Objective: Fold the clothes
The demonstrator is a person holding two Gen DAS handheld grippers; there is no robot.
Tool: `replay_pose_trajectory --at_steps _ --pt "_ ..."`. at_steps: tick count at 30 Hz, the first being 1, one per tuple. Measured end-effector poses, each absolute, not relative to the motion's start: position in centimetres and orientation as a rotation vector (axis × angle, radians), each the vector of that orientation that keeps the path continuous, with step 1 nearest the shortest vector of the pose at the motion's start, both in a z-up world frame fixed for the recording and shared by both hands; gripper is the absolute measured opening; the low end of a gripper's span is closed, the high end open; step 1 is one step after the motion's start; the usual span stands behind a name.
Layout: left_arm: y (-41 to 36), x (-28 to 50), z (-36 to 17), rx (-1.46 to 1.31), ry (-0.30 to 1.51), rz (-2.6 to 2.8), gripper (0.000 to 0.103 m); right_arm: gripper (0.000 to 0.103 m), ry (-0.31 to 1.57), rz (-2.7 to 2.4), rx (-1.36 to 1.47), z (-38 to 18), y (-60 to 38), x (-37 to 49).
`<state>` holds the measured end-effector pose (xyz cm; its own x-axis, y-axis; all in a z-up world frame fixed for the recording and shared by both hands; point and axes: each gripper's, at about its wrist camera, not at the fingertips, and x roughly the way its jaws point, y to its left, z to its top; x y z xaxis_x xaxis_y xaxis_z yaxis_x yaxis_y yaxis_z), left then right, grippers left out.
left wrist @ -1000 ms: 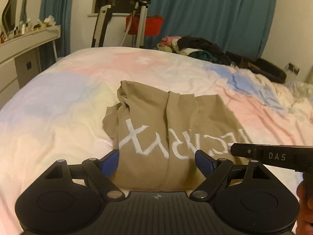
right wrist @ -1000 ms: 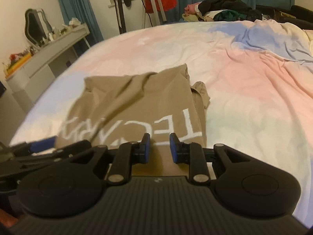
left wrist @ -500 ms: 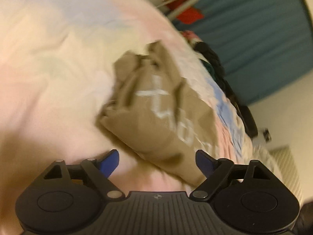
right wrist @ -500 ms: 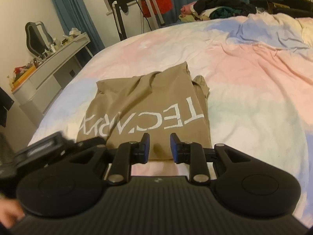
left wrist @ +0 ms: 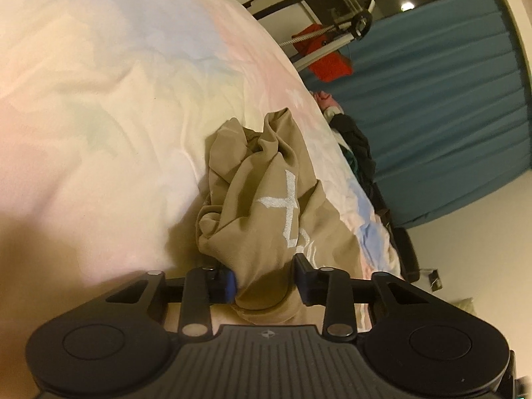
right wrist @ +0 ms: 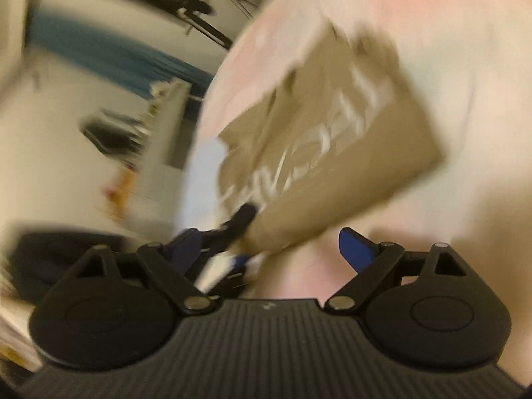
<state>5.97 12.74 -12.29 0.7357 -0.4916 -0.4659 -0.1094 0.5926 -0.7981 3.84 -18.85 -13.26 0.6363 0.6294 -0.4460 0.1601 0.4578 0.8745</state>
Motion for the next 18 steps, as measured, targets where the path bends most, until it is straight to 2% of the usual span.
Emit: replay_pose_trajectory --at_steps 2,4,6,8,9,11,14,18 --pt "13.0 6.0 -12.4 -0.953 0.718 -0.248 0.029 0.092 0.884 0.288 1.311 -16.1 -19.8 3.7" --pt "13.3 5.9 -12.6 -0.981 0.705 -0.249 0.027 0.092 0.869 0.207 1.378 -17.6 -20.6 3.7" --pt "13.5 5.8 -12.7 -1.010 0.697 -0.251 0.025 0.087 0.824 0.152 1.422 -18.5 -21.5 3.8" --pt "13.6 5.8 -12.7 -1.019 0.696 -0.250 0.025 0.070 0.783 0.102 1.447 -19.0 -22.2 4.1" --pt "13.6 5.7 -12.7 -1.016 0.696 -0.250 0.025 0.066 0.766 0.080 1.450 -19.1 -22.6 4.2" --pt "13.5 5.7 -12.6 -1.011 0.697 -0.252 0.024 0.047 0.728 0.043 1.403 -18.8 -23.1 4.4" --pt "13.1 5.5 -12.2 -0.991 0.696 -0.255 0.024 0.033 0.716 0.014 1.350 -18.3 -23.3 4.5" --pt "12.8 5.4 -10.6 -0.930 0.683 -0.283 0.023 0.023 0.677 0.015 1.312 -14.7 -24.4 2.7"
